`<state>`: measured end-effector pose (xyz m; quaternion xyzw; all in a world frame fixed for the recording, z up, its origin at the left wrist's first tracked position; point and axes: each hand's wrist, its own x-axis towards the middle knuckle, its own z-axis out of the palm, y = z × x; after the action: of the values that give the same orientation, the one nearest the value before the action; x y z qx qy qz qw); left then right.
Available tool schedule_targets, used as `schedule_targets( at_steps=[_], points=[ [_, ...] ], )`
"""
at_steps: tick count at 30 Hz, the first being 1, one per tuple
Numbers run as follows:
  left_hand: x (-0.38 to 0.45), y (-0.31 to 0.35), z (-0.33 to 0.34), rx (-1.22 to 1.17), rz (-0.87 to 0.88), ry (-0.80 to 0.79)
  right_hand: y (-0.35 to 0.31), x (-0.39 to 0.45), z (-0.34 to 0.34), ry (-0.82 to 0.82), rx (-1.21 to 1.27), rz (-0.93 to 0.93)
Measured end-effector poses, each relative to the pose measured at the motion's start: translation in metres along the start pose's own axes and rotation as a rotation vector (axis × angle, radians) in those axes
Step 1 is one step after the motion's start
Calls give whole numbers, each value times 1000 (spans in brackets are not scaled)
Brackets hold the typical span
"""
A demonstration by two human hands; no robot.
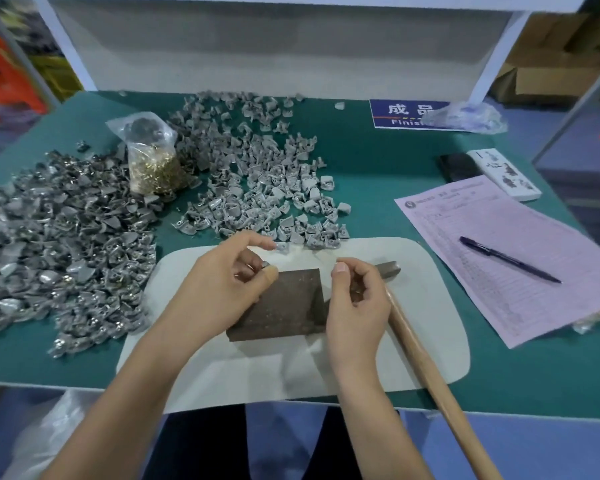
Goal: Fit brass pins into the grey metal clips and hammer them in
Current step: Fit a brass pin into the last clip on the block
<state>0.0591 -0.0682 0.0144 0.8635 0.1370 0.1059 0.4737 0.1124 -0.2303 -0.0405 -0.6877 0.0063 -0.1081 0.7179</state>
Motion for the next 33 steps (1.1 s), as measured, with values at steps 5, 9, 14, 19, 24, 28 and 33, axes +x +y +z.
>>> schedule_targets(
  at_steps=[5,9,14,19,24,28,33],
  points=[
    [-16,-7,-4,-174,-74,18,2,-2,0,-49,-34,-33],
    [-29,-19,-5,-102,-31,40,0,-7,0,-143,-119,-137],
    [-39,-28,-5,198,126,93,-3,-15,-1,-301,-388,-499],
    [-45,-33,-2,258,87,147,0,-14,3,-450,-429,-508],
    [-45,-31,-3,263,59,160,-2,-14,5,-484,-441,-480],
    [-45,-31,-3,256,42,159,-5,-16,7,-485,-480,-460],
    [-44,-33,-3,266,26,159,-13,-20,10,-467,-542,-452]
  ],
)
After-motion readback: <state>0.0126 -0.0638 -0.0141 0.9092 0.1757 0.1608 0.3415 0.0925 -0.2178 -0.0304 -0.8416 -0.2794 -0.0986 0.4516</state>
